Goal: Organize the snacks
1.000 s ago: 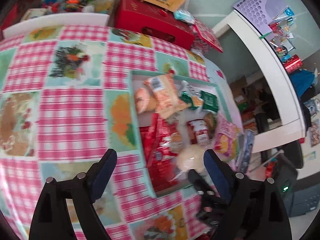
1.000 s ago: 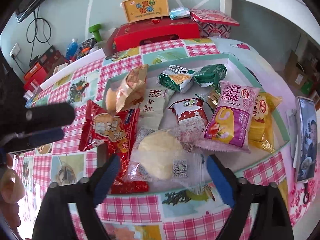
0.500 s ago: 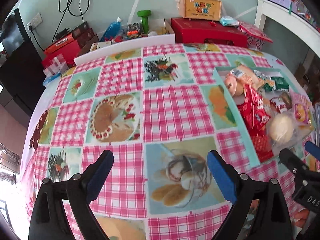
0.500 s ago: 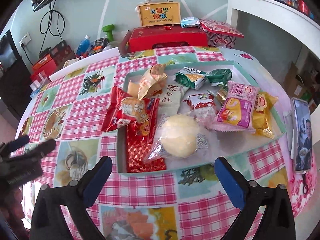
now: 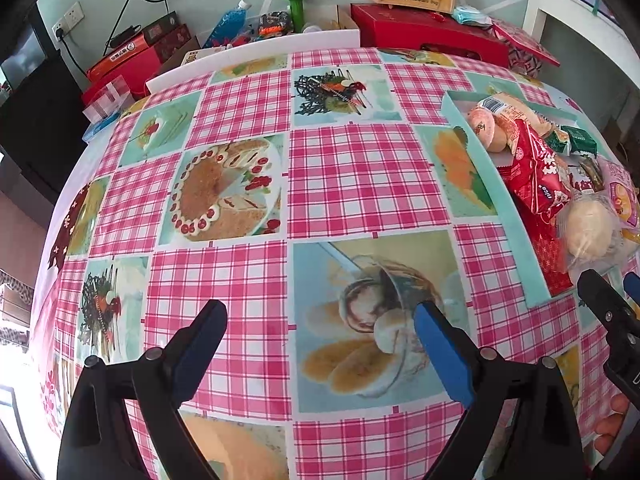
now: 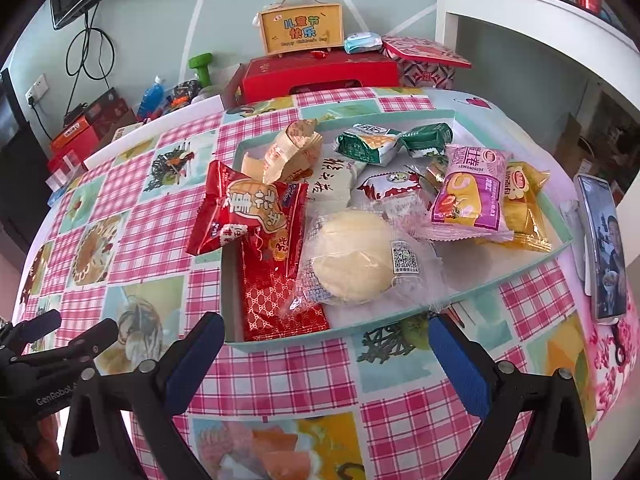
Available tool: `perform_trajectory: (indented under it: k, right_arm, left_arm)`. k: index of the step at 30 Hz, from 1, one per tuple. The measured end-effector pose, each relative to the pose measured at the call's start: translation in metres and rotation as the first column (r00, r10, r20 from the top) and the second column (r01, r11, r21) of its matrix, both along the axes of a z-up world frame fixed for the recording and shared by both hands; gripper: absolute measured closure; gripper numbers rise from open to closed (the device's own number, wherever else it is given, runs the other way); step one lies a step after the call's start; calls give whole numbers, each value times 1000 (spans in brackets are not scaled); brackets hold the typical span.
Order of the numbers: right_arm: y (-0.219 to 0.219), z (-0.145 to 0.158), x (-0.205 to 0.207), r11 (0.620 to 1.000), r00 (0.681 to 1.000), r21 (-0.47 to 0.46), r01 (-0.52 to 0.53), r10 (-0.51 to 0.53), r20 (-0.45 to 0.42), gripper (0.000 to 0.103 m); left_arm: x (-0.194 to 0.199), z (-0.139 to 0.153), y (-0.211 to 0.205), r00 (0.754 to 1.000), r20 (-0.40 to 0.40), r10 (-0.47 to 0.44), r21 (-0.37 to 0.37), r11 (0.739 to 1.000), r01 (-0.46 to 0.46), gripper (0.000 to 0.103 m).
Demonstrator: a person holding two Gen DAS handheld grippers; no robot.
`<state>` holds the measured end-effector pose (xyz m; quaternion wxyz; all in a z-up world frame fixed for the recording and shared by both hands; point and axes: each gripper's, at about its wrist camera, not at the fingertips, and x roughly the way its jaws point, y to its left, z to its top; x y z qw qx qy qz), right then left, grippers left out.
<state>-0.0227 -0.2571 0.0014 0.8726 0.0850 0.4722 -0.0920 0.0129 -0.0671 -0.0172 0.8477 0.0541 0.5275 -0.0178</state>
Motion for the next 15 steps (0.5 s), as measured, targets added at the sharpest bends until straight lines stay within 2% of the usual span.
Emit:
perform_trajectory:
  k: [15]
  right_arm:
    - [2,-2,0,1000,1000,-19,10,-10,-3,0]
  left_arm:
    - [1,-5,-2,1000,-16,-12,4,1000,12,8]
